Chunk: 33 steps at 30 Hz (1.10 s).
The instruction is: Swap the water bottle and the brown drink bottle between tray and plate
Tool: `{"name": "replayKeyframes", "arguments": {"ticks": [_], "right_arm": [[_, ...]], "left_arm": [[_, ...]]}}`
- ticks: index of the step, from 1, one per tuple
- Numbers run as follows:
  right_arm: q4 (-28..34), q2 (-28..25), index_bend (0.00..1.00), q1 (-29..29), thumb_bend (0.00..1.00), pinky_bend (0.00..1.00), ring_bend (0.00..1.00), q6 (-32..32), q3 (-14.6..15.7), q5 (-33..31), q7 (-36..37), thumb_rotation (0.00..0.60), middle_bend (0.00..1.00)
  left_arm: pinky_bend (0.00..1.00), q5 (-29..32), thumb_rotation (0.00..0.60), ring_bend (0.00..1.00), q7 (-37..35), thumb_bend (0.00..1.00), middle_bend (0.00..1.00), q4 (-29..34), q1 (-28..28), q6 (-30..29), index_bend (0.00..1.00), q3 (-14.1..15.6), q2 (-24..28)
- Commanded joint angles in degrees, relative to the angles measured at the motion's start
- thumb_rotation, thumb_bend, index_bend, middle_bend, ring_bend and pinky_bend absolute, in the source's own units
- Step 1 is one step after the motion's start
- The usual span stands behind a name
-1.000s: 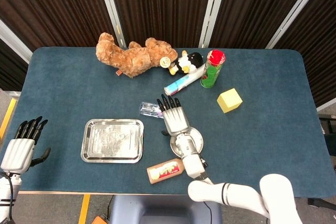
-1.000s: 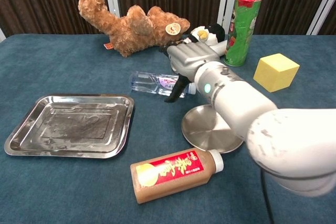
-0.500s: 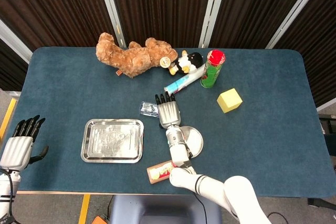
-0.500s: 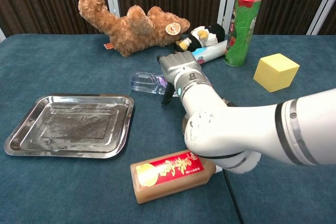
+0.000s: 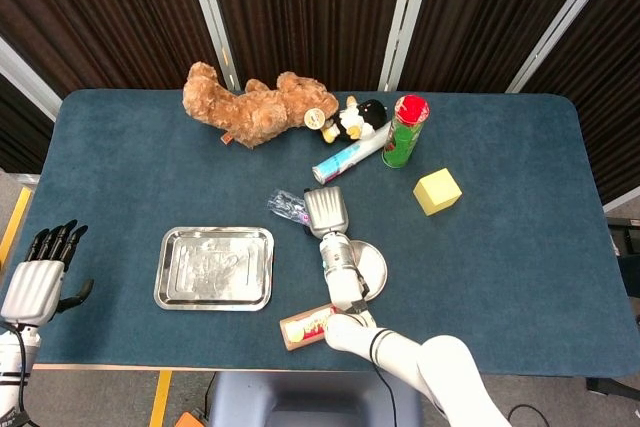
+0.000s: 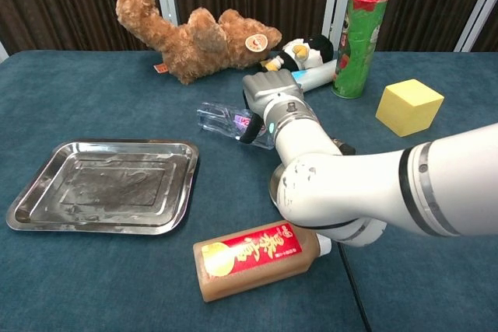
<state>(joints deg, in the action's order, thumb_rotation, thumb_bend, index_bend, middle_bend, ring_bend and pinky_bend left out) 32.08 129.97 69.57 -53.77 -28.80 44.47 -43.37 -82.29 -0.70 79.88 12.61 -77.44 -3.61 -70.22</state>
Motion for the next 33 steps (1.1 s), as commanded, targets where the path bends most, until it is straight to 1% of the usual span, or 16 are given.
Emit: {"name": "replayKeyframes", "arguments": {"ticks": [1, 4, 7, 8, 9, 10, 11, 13, 17, 19, 23, 26, 29, 33], "right_arm": [[1.40, -0.83, 0.88, -0.84, 0.37, 0.92, 0.78, -1.89, 0.51, 2.10, 1.68, 0.600, 0.80], [5.02, -2.70, 0.89, -2.67, 0.37, 0.93, 0.80, -3.67, 1.38, 3.86, 2.76, 0.600, 0.81], [6.81, -3.62, 0.90, -3.53, 0.38, 0.94, 0.80, -4.53, 1.78, 4.59, 3.16, 0.600, 0.82], [9.61, -5.13, 0.90, -4.96, 0.38, 0.94, 0.80, -5.87, 2.49, 5.73, 3.82, 0.600, 0.82], [14.96, -8.16, 0.90, -8.06, 0.38, 0.94, 0.81, -8.91, 4.26, 8.33, 6.08, 0.600, 0.82], [20.07, -11.03, 0.91, -10.74, 0.38, 0.94, 0.81, -10.32, 6.28, 10.18, 7.05, 0.600, 0.82], [26.62, -14.80, 0.91, -13.72, 0.38, 0.94, 0.81, -11.50, 8.45, 11.76, 7.47, 0.600, 0.83], [36.75, -20.98, 0.91, -17.86, 0.38, 0.94, 0.81, -12.64, 11.45, 13.24, 7.27, 0.600, 0.83], [49.93, -30.65, 0.91, -23.09, 0.38, 0.94, 0.81, -13.58, 16.61, 15.69, 6.35, 0.600, 0.83], [54.40, -34.80, 0.91, -25.29, 0.38, 0.94, 0.81, -14.00, 19.39, 17.38, 6.38, 0.600, 0.83], [59.05, -40.64, 0.91, -28.90, 0.38, 0.94, 0.81, -15.16, 24.05, 21.38, 7.98, 0.600, 0.83], [59.54, -43.11, 0.91, -31.07, 0.38, 0.94, 0.81, -15.42, 26.90, 23.65, 9.43, 0.600, 0.83], [58.43, -43.57, 0.91, -32.42, 0.38, 0.94, 0.81, -14.64, 28.14, 24.37, 11.55, 0.600, 0.83], [56.20, -42.47, 0.91, -33.14, 0.38, 0.94, 0.81, -13.50, 28.54, 25.64, 13.90, 0.600, 0.83]], "left_arm": [[0.05, -0.06, 0.600, 0.00, -0.14, 0.37, 0.00, 0.10, -0.01, 0.00, 0.00, 0.02, 0.11], [0.05, -0.23, 0.600, 0.00, -0.26, 0.37, 0.00, 0.16, -0.07, -0.20, 0.00, 0.02, 0.22], [0.05, -0.31, 0.600, 0.00, -0.34, 0.37, 0.00, 0.18, -0.09, -0.28, 0.00, 0.03, 0.25], [0.05, -0.40, 0.600, 0.00, -0.39, 0.37, 0.00, 0.19, -0.10, -0.37, 0.00, 0.02, 0.27], [0.05, -0.87, 0.600, 0.00, -0.19, 0.37, 0.00, 0.40, -0.15, -0.66, 0.00, 0.21, 0.28], [0.05, -1.04, 0.600, 0.00, -0.06, 0.37, 0.00, 0.48, -0.21, -0.87, 0.00, 0.26, 0.27], [0.05, -1.26, 0.600, 0.00, 0.22, 0.37, 0.00, 0.57, -0.27, -1.09, 0.00, 0.34, 0.22], [0.05, -1.63, 0.600, 0.00, 0.79, 0.37, 0.00, 0.80, -0.34, -1.35, 0.00, 0.54, 0.05], [0.05, -2.23, 0.600, 0.00, 2.35, 0.37, 0.00, 1.34, -0.31, -1.49, 0.00, 0.90, -0.36], [0.05, -2.65, 0.600, 0.00, 3.13, 0.37, 0.00, 1.67, -0.32, -1.74, 0.00, 1.08, -0.59], [0.05, -3.58, 0.600, 0.00, 4.28, 0.37, 0.00, 2.20, -0.44, -2.44, 0.00, 1.42, -0.91], [0.05, -3.92, 0.600, 0.00, 4.75, 0.37, 0.00, 2.37, -0.41, -2.44, 0.00, 1.62, -1.08], [0.05, -4.13, 0.600, 0.00, 4.87, 0.37, 0.00, 2.42, -0.27, -2.16, 0.00, 1.77, -1.18], [0.05, -4.56, 0.600, 0.00, 4.75, 0.37, 0.00, 2.50, -0.16, -2.13, 0.00, 1.94, -1.20]]}}
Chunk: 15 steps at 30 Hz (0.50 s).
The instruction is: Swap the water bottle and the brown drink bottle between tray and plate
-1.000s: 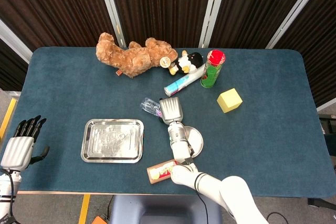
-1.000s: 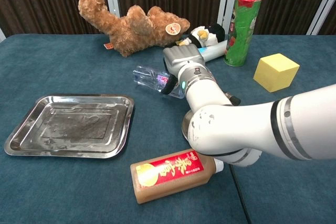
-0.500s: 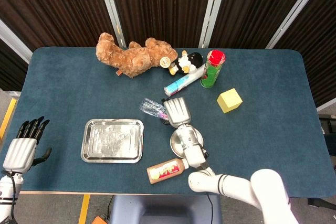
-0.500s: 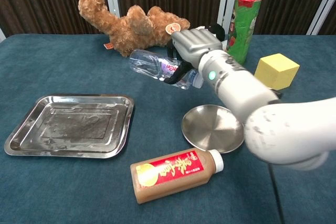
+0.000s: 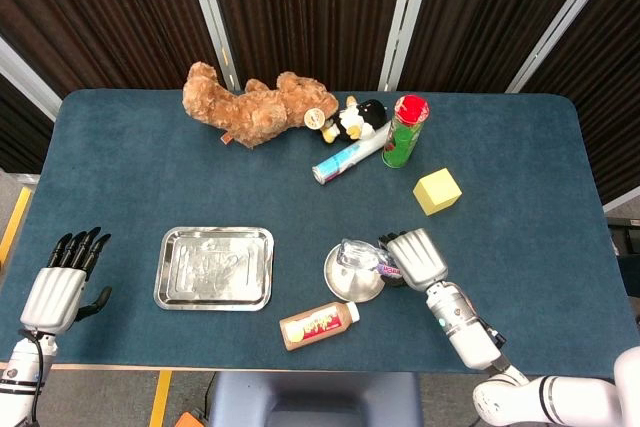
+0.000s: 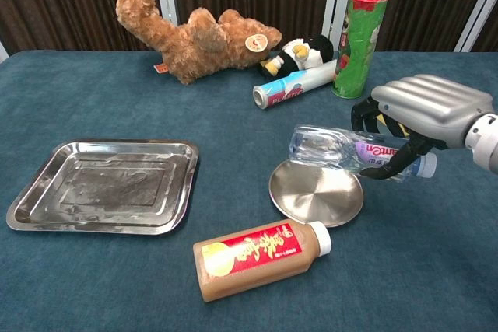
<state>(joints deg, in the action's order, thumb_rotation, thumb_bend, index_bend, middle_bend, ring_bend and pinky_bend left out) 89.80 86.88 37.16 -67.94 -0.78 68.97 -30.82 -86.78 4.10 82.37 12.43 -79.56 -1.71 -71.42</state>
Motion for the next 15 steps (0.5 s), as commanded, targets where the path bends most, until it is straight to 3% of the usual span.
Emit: {"name": "replayKeyframes", "arguments": {"ticks": [1, 4, 7, 12, 15], "right_arm": [[-2.12, 1.11, 0.91, -0.79, 0.38, 0.93, 0.81, 0.98, 0.57, 1.56, 1.56, 0.600, 0.83], [-3.46, 2.25, 0.89, -0.91, 0.38, 0.92, 0.81, 1.50, 0.47, 2.13, 1.03, 0.600, 0.83], [-4.26, 2.85, 0.80, -0.91, 0.37, 0.89, 0.75, 2.65, 0.55, 2.32, 0.92, 0.600, 0.83], [-5.37, 3.61, 0.47, -1.10, 0.37, 0.82, 0.61, 3.80, 0.32, 3.89, 3.30, 0.600, 0.68], [-5.24, 3.43, 0.28, -1.35, 0.34, 0.70, 0.48, 4.05, -0.03, 3.78, 2.84, 0.600, 0.54]], "left_arm": [[0.05, -0.14, 0.600, 0.00, -0.10, 0.37, 0.00, -0.03, 0.01, -0.02, 0.00, 0.08, 0.01], [0.05, -0.24, 0.600, 0.00, -0.29, 0.37, 0.00, 0.00, -0.01, -0.10, 0.00, 0.11, 0.09], [0.05, -0.33, 0.600, 0.00, -0.41, 0.37, 0.00, -0.02, -0.03, -0.11, 0.00, 0.18, 0.15], [0.05, -0.23, 0.600, 0.00, -0.54, 0.37, 0.00, -0.19, -0.02, -0.03, 0.00, 0.15, 0.11], [0.05, -0.14, 0.600, 0.00, -0.63, 0.37, 0.00, -0.20, -0.06, -0.10, 0.00, 0.08, 0.11]]}}
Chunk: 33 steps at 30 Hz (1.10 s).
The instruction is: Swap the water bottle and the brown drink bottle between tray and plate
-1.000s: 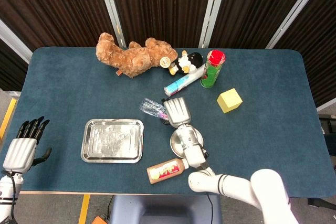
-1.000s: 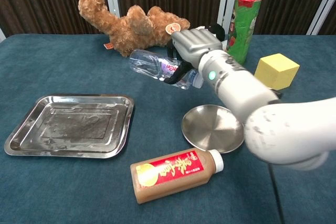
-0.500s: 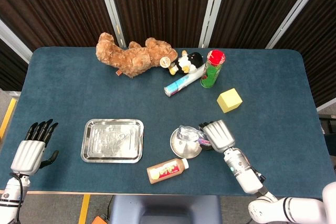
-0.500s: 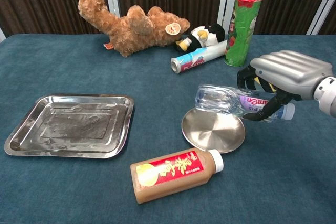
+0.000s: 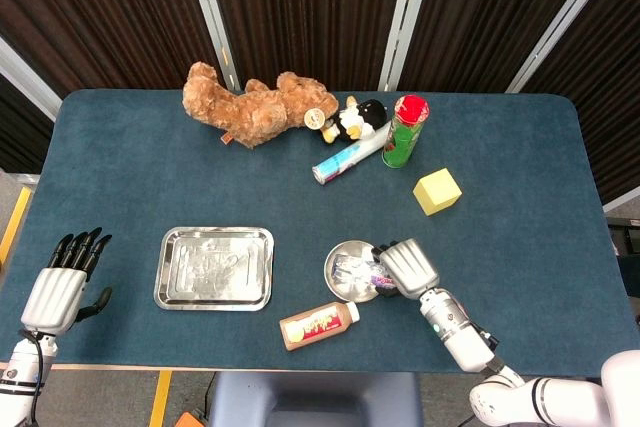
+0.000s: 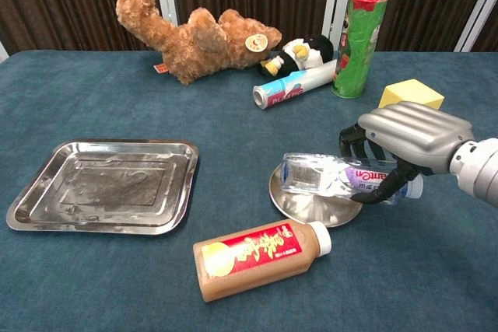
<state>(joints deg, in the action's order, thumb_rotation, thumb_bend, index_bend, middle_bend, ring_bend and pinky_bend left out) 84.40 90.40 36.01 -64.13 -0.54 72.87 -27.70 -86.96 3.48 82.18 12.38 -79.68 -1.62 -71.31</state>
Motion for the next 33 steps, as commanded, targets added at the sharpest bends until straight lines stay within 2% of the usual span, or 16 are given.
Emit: {"name": "replayKeyframes", "arguments": {"ticks": [1, 4, 6, 16, 20, 23, 25, 29, 33], "right_arm": [[0.55, -0.43, 0.22, -0.32, 0.33, 0.65, 0.43, 0.52, -0.35, -0.48, -0.63, 0.600, 0.49], [2.29, -1.72, 0.05, -0.44, 0.27, 0.48, 0.29, 1.74, -0.60, -1.95, -1.74, 0.600, 0.36], [3.42, -2.57, 0.00, -0.44, 0.24, 0.43, 0.24, 2.53, -0.67, -2.51, -1.90, 0.600, 0.30], [10.01, -7.75, 0.00, -2.53, 0.20, 0.39, 0.19, 1.40, -0.26, -0.06, 2.26, 0.600, 0.23], [14.35, -12.39, 0.00, -6.41, 0.19, 0.31, 0.12, -3.77, 2.16, 5.73, 7.72, 0.600, 0.17], [14.99, -15.84, 0.00, -10.70, 0.19, 0.18, 0.02, -9.46, 5.88, 10.85, 7.91, 0.600, 0.06], [13.50, -16.26, 0.00, -14.18, 0.19, 0.12, 0.00, -15.09, 7.48, 14.45, 9.60, 0.600, 0.02], [6.08, -15.42, 0.00, -21.32, 0.19, 0.09, 0.00, -25.87, 9.76, 19.96, 18.04, 0.600, 0.00], [1.82, -16.10, 0.00, -23.53, 0.19, 0.08, 0.00, -28.21, 9.72, 21.08, 23.05, 0.600, 0.00]], "left_arm": [[0.05, 0.05, 0.600, 0.00, -0.01, 0.37, 0.00, 0.00, -0.01, 0.03, 0.00, -0.01, 0.00], [0.05, 0.05, 0.600, 0.00, 0.00, 0.37, 0.00, -0.08, 0.06, 0.22, 0.00, 0.04, -0.06], [0.05, 0.04, 0.600, 0.00, 0.09, 0.37, 0.00, -0.07, 0.11, 0.31, 0.00, 0.05, -0.07], [0.05, -0.56, 0.600, 0.00, -0.13, 0.37, 0.00, 0.32, -0.15, -0.56, 0.00, 0.14, 0.22], [0.05, -2.63, 0.600, 0.00, -1.34, 0.37, 0.00, 0.40, -0.24, -1.93, 0.00, 0.63, 0.31], [0.05, -5.55, 0.600, 0.00, -3.24, 0.37, 0.00, 0.28, -0.22, -3.26, 0.00, 1.66, 0.23], [0.05, -7.62, 0.600, 0.00, -4.75, 0.37, 0.00, 0.53, -0.18, -3.96, 0.00, 2.59, 0.10], [0.05, -13.49, 0.600, 0.00, -7.09, 0.37, 0.00, 1.60, 0.50, -4.68, 0.00, 5.42, -0.92], [0.07, -18.63, 0.600, 0.00, -5.94, 0.37, 0.00, 5.00, 2.81, -1.33, 0.00, 8.27, -1.70]]}}
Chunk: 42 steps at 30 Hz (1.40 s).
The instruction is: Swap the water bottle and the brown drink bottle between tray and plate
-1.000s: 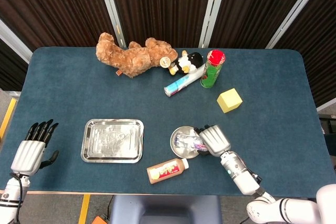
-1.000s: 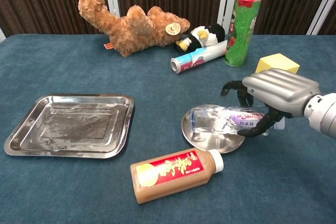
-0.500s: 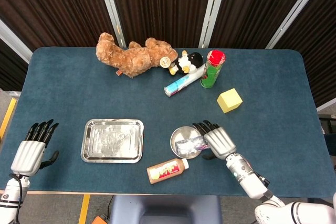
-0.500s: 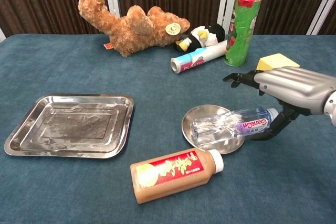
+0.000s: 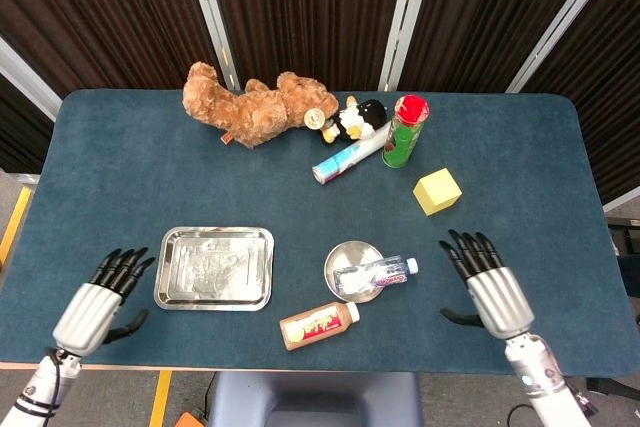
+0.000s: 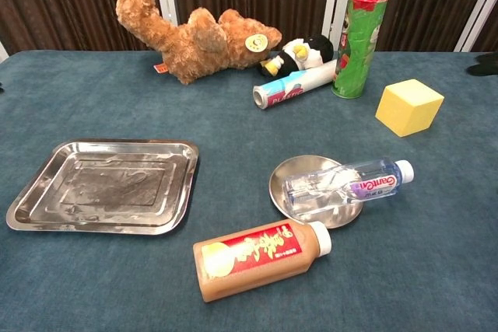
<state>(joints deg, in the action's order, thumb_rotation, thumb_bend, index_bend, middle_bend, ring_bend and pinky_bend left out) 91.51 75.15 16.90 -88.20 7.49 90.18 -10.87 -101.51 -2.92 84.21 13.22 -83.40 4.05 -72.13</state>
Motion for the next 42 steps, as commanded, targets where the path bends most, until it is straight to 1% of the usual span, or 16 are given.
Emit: {"name": "replayKeyframes", "arguments": {"ticks": [1, 3, 6, 8, 10, 12, 17, 23, 29, 33, 38, 40, 42], "right_arm": [[-5.43, -1.25, 0.00, -4.41, 0.19, 0.08, 0.00, -4.64, 1.39, 4.45, 7.25, 0.600, 0.00], [-5.88, -1.87, 0.00, -4.86, 0.19, 0.07, 0.00, -5.63, 0.69, 5.02, 8.86, 0.600, 0.00], [-5.35, -3.15, 0.00, -5.33, 0.19, 0.07, 0.00, -5.40, 0.19, 4.85, 10.84, 0.600, 0.00], [-4.86, -4.04, 0.00, -5.50, 0.19, 0.07, 0.00, -5.08, 0.06, 5.13, 12.24, 0.600, 0.00], [-4.35, -4.94, 0.00, -5.59, 0.19, 0.07, 0.00, -4.54, 0.21, 5.51, 13.60, 0.600, 0.00], [-3.65, -6.12, 0.00, -5.62, 0.19, 0.07, 0.00, -3.83, 0.41, 5.86, 15.41, 0.600, 0.00], [-2.78, -8.00, 0.00, -5.82, 0.19, 0.07, 0.00, -2.87, 0.22, 6.52, 18.21, 0.600, 0.00], [-2.19, -9.33, 0.00, -5.80, 0.19, 0.07, 0.00, -1.41, 0.28, 7.70, 20.34, 0.600, 0.00], [-1.79, -10.03, 0.00, -5.78, 0.19, 0.07, 0.00, 0.18, -0.17, 7.71, 21.18, 0.600, 0.00], [-1.62, -10.09, 0.00, -5.95, 0.19, 0.07, 0.00, 0.80, -0.60, 7.60, 20.88, 0.600, 0.00], [-1.44, -10.12, 0.00, -6.13, 0.19, 0.07, 0.00, 1.51, -0.98, 7.72, 20.67, 0.600, 0.00], [-1.38, -10.11, 0.00, -6.14, 0.19, 0.07, 0.00, 1.86, -1.11, 7.71, 20.59, 0.600, 0.00], [-1.34, -10.12, 0.00, -6.13, 0.19, 0.07, 0.00, 2.27, -1.23, 7.74, 20.50, 0.600, 0.00]], "left_arm": [[0.08, -5.13, 0.600, 0.00, 1.16, 0.37, 0.00, 4.00, 2.55, 3.20, 0.00, 3.02, -1.28], [0.11, -6.66, 0.600, 0.00, 2.56, 0.37, 0.00, 6.40, 3.90, 5.60, 0.00, 3.68, -2.62], [0.14, -7.67, 0.600, 0.00, 5.36, 0.36, 0.00, 9.62, 5.58, 9.45, 0.00, 4.14, -5.19], [0.16, -7.78, 0.600, 0.00, 5.65, 0.35, 0.00, 11.29, 6.97, 12.34, 0.00, 4.31, -7.39], [0.17, -6.70, 0.600, 0.00, 4.73, 0.35, 0.00, 12.58, 8.19, 15.33, 0.00, 4.46, -9.02], [0.17, -5.40, 0.600, 0.00, 5.70, 0.35, 0.00, 14.01, 9.39, 18.53, 0.00, 4.30, -10.37], [0.16, -2.25, 0.600, 0.00, 12.89, 0.34, 0.00, 15.90, 9.98, 22.82, 0.00, 3.34, -14.61], [0.14, 4.43, 0.600, 0.00, 18.31, 0.33, 0.00, 13.91, 10.91, 27.32, 0.00, 0.40, -20.84], [0.15, 9.74, 0.600, 0.00, 20.95, 0.33, 0.00, 11.07, 12.19, 29.30, 0.00, -2.54, -25.74], [0.16, 10.99, 0.600, 0.00, 22.66, 0.33, 0.00, 7.89, 13.26, 29.66, 0.00, -3.57, -28.51], [0.18, 12.60, 0.600, 0.01, 23.78, 0.33, 0.00, 5.44, 14.29, 29.94, 0.00, -4.24, -30.59], [0.21, 13.22, 0.600, 0.03, 24.39, 0.33, 0.02, 4.59, 14.49, 29.82, 0.00, -4.45, -31.21], [0.25, 14.17, 0.600, 0.08, 25.27, 0.33, 0.08, 3.56, 14.79, 29.99, 0.01, -4.68, -31.83]]}}
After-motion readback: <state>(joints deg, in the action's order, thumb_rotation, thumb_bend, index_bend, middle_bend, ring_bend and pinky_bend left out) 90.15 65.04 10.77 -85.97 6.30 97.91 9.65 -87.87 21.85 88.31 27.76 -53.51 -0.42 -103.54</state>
